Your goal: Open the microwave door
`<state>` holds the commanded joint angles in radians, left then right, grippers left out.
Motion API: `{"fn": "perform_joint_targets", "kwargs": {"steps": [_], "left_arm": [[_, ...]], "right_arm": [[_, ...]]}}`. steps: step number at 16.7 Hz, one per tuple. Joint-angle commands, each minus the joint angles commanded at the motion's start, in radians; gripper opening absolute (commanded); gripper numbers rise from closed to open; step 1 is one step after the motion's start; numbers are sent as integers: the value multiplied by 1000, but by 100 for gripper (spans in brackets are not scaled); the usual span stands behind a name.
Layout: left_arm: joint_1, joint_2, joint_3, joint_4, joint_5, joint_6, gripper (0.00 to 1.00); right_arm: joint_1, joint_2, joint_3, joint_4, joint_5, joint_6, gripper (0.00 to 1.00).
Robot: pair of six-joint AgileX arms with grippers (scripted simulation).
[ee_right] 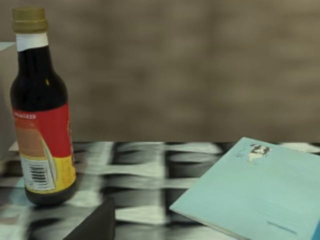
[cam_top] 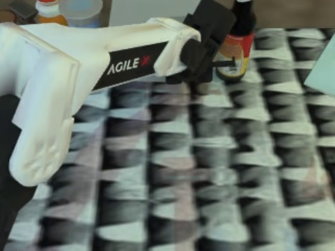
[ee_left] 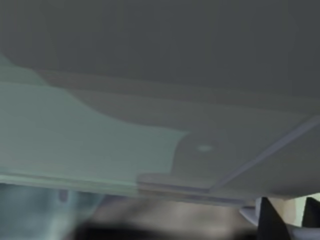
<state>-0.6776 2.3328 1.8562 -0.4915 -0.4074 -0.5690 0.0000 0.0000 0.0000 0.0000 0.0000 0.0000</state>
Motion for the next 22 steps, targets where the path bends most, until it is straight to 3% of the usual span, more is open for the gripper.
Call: {"fn": "perform_joint_targets", "kwargs": {"steps": [22], "left_arm": [[4, -54, -96, 64, 36, 57, 0]], "right_arm": [[0, 0, 0, 0, 0, 0, 100]]}}
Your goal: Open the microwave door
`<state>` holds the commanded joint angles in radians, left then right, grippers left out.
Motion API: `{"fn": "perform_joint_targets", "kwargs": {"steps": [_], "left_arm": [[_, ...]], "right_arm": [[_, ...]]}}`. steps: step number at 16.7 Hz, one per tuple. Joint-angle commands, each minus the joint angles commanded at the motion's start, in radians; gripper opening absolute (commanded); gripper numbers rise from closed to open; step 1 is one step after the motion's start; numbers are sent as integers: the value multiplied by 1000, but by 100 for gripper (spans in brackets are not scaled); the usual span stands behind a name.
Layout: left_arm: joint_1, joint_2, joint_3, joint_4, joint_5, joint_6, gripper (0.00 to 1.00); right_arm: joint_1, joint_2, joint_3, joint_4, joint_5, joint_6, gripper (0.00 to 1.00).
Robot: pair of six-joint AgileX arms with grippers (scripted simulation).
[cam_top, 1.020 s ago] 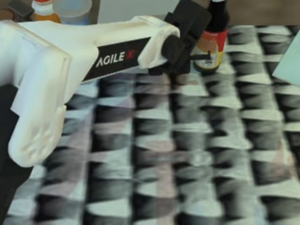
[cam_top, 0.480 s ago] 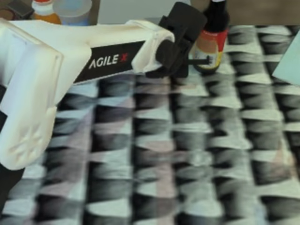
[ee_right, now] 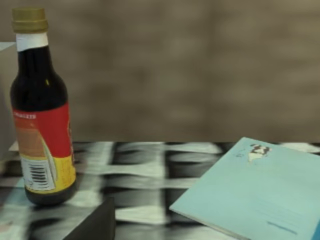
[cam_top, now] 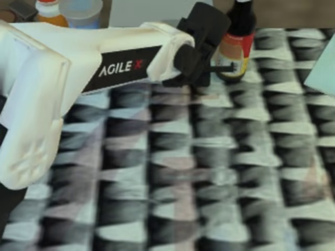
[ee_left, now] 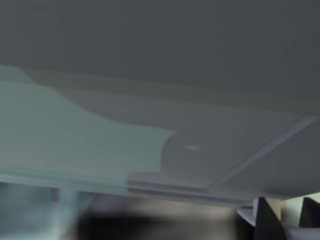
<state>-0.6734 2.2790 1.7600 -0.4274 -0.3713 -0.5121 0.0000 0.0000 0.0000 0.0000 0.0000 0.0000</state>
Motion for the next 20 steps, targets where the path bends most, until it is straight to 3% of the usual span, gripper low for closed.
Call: {"fn": "perform_joint_targets", "kwargs": {"steps": [14, 20], "left_arm": [[0, 0, 0, 0, 0, 0, 0], [2, -38, -69, 44, 31, 43, 0]], "right_arm": [[0, 0, 0, 0, 0, 0, 100], [0, 0, 0, 0, 0, 0, 100]]}}
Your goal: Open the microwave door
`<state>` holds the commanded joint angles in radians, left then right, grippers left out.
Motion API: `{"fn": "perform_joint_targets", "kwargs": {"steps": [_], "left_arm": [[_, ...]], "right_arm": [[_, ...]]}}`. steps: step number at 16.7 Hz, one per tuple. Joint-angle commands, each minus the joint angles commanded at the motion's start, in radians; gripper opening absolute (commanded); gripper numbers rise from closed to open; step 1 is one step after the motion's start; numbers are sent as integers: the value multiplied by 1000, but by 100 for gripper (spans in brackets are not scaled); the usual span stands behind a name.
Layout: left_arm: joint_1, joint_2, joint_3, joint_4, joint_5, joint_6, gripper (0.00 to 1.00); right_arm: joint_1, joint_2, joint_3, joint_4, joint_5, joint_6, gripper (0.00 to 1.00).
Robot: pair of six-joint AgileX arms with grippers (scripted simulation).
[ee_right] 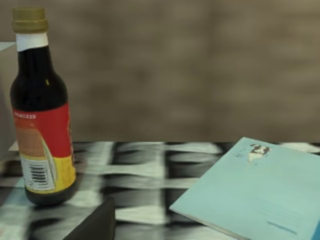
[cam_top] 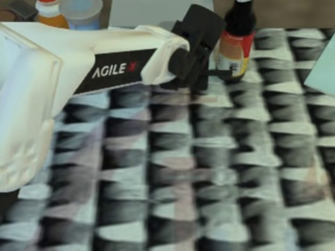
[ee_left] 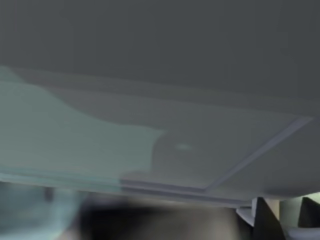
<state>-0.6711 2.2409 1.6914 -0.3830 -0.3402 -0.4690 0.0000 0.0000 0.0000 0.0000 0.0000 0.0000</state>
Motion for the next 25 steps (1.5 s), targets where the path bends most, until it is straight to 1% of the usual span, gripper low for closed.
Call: {"fn": "perform_joint_targets", "kwargs": {"steps": [3, 25], "left_arm": [[4, -18, -29, 19, 12, 21, 0], [4, -18, -29, 19, 12, 21, 0]], "right_arm": [[0, 0, 0, 0, 0, 0, 100], [0, 0, 0, 0, 0, 0, 100]]}}
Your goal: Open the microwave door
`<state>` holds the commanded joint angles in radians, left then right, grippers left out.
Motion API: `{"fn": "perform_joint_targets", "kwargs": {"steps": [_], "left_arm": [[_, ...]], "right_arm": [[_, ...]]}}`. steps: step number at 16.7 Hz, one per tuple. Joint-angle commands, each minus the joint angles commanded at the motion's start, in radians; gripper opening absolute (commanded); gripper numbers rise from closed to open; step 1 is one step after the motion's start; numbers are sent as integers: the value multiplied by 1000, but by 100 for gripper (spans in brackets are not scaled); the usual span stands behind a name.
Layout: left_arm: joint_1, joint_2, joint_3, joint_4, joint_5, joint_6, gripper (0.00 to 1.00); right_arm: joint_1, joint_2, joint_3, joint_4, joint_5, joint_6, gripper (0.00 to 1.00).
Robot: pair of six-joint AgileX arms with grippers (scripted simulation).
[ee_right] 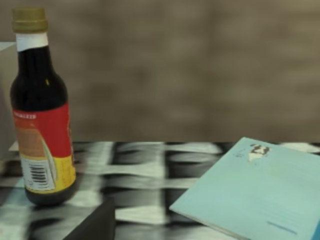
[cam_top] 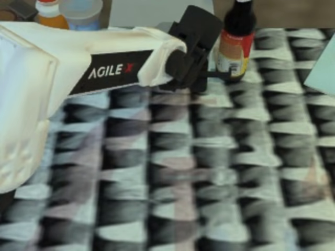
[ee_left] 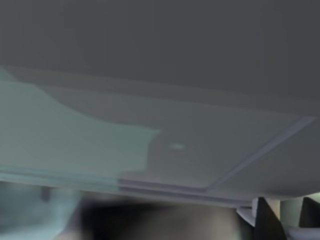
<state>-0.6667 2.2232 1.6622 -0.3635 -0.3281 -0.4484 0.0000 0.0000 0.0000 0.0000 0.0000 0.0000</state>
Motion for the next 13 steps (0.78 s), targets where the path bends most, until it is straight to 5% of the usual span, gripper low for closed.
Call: {"fn": "perform_joint_targets", "kwargs": {"steps": [13], "left_arm": [[10, -55, -94, 59, 49, 68, 0]], "right_arm": [[0, 0, 0, 0, 0, 0, 100]]}}
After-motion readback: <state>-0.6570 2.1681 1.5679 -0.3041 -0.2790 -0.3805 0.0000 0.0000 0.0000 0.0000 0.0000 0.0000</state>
